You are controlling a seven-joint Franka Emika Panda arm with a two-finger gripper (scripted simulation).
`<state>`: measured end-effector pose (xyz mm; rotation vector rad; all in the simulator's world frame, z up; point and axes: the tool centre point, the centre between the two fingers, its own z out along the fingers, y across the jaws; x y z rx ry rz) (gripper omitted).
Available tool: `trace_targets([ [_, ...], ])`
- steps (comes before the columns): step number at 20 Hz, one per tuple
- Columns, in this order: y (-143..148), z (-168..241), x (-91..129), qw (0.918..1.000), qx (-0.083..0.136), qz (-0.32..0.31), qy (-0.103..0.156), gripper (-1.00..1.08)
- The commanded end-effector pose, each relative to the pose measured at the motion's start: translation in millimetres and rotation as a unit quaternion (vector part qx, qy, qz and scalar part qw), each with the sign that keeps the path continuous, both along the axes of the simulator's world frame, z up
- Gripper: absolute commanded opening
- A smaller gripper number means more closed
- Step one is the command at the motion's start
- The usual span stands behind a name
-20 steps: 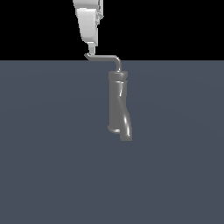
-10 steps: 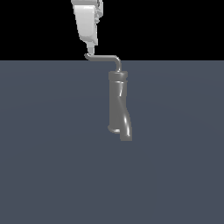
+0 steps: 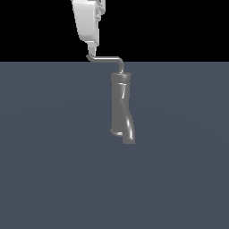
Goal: Turn on the faucet by rotating a designated handle.
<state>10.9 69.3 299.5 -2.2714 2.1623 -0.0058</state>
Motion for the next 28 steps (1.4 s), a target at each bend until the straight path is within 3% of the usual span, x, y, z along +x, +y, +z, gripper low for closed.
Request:
trace_targets([
  [1, 2, 0, -11, 1.0, -0.001, 0.002, 0.003, -1.0],
  [6, 2, 0, -27, 1.0, -0.001, 0.001, 0.003, -1.0],
  [8, 1, 0, -21, 1.0, -0.001, 0.001, 0.0, -1.0],
  [28, -50, 0, -81, 1.0, -0.001, 0.001, 0.003, -1.0],
])
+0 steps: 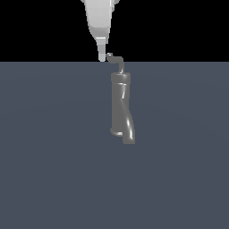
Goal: Turn on the faucet by rotating a designated handle.
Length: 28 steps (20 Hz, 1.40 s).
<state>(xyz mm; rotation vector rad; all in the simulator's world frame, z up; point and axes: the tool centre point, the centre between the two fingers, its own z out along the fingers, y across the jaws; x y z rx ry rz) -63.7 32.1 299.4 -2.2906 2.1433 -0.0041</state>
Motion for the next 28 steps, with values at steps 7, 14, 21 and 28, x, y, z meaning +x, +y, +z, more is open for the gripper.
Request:
trace_targets([
  [7, -32, 0, -7, 1.0, -0.001, -0.003, 0.001, -1.0],
  [14, -78, 0, -10, 1.0, -0.001, -0.006, 0.002, -1.0],
  [21, -75, 0, -4, 0.9999, 0.0, 0.013, 0.003, -1.0],
  [28, -100, 0, 13, 1.0, 0.0, 0.006, 0.003, -1.0],
])
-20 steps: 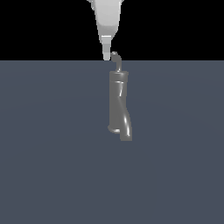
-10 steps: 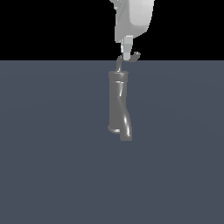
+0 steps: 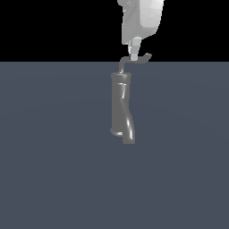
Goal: Turn on the faucet by rotating a designated handle.
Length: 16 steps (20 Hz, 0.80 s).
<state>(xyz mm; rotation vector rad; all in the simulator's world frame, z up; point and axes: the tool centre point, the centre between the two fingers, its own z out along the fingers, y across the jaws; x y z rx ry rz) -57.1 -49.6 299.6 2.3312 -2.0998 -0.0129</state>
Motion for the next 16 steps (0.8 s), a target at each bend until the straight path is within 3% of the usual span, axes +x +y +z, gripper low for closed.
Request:
trace_targets([
  [1, -22, 0, 9, 0.9999, -0.001, -0.013, -0.004, -1.0],
  [16, -68, 0, 40, 0.9997, -0.001, -0.026, -0.004, -1.0],
])
